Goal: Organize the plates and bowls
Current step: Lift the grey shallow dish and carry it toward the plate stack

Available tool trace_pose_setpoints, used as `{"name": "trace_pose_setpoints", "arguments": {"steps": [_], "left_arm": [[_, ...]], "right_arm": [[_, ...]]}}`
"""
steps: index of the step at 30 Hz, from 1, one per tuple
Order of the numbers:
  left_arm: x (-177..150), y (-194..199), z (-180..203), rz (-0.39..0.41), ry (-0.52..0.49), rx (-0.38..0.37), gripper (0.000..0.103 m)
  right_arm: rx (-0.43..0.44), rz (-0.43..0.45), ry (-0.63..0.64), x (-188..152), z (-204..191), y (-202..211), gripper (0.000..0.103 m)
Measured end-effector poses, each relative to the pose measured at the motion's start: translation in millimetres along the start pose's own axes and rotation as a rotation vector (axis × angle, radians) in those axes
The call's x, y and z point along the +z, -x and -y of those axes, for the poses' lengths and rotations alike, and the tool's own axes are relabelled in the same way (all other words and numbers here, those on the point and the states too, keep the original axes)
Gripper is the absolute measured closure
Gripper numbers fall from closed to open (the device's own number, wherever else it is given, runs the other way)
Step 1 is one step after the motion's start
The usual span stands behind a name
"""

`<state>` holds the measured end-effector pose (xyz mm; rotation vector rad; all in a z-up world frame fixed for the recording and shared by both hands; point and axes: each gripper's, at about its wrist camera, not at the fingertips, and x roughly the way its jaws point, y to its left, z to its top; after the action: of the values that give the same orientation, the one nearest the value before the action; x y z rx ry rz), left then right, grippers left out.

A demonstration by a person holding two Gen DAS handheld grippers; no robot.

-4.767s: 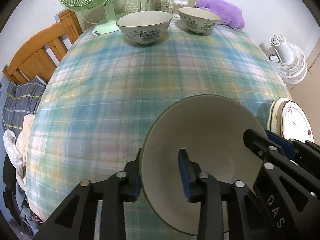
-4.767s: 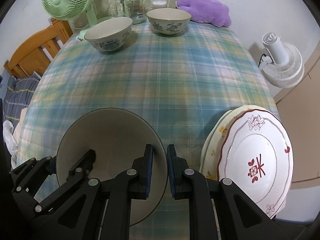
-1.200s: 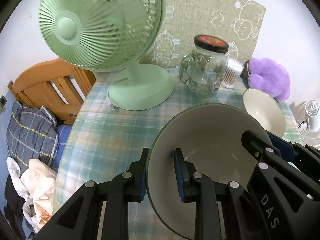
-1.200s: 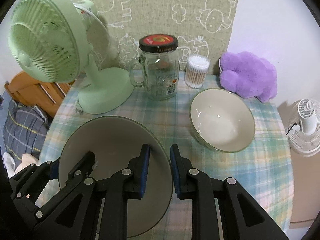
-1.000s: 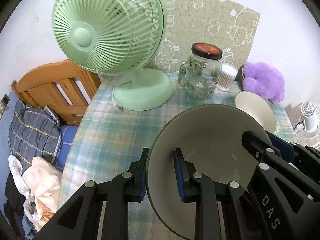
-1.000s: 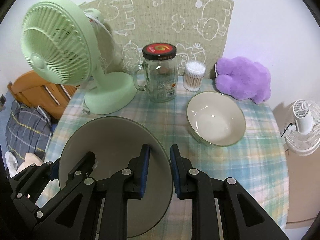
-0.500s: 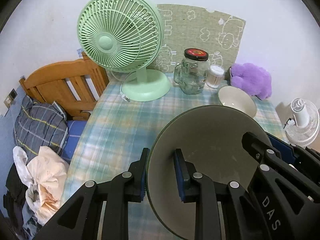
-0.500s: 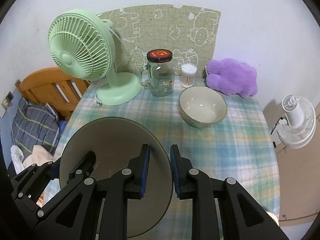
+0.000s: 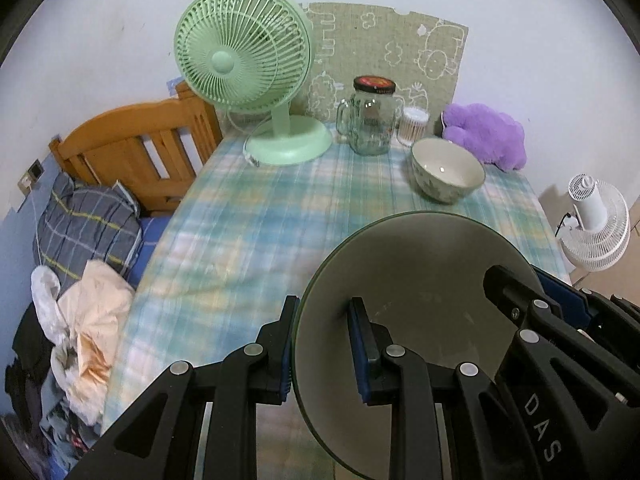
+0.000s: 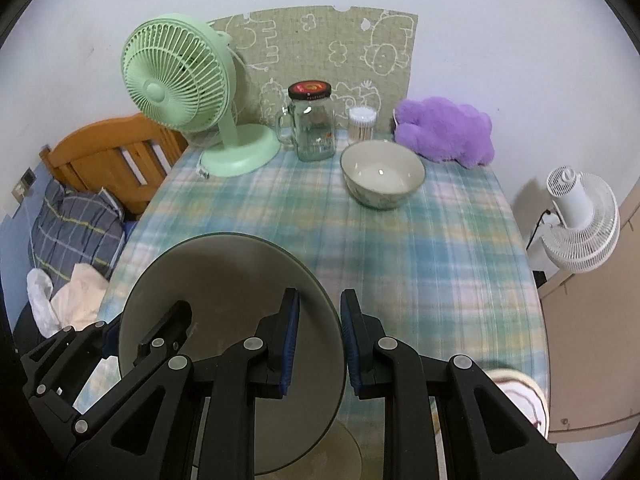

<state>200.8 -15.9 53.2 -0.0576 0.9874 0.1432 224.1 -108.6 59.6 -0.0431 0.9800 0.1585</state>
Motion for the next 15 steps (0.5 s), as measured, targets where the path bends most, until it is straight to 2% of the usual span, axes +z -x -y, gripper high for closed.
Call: {"name": "trace_pose_setpoints", "arguments": {"steps": [15], "left_arm": [[-58,-1,20,-0.060,-0.001,0.003,0.080]], "right_arm": [[0.035,-0.058,0.014,-60,23,3,0.078]]}}
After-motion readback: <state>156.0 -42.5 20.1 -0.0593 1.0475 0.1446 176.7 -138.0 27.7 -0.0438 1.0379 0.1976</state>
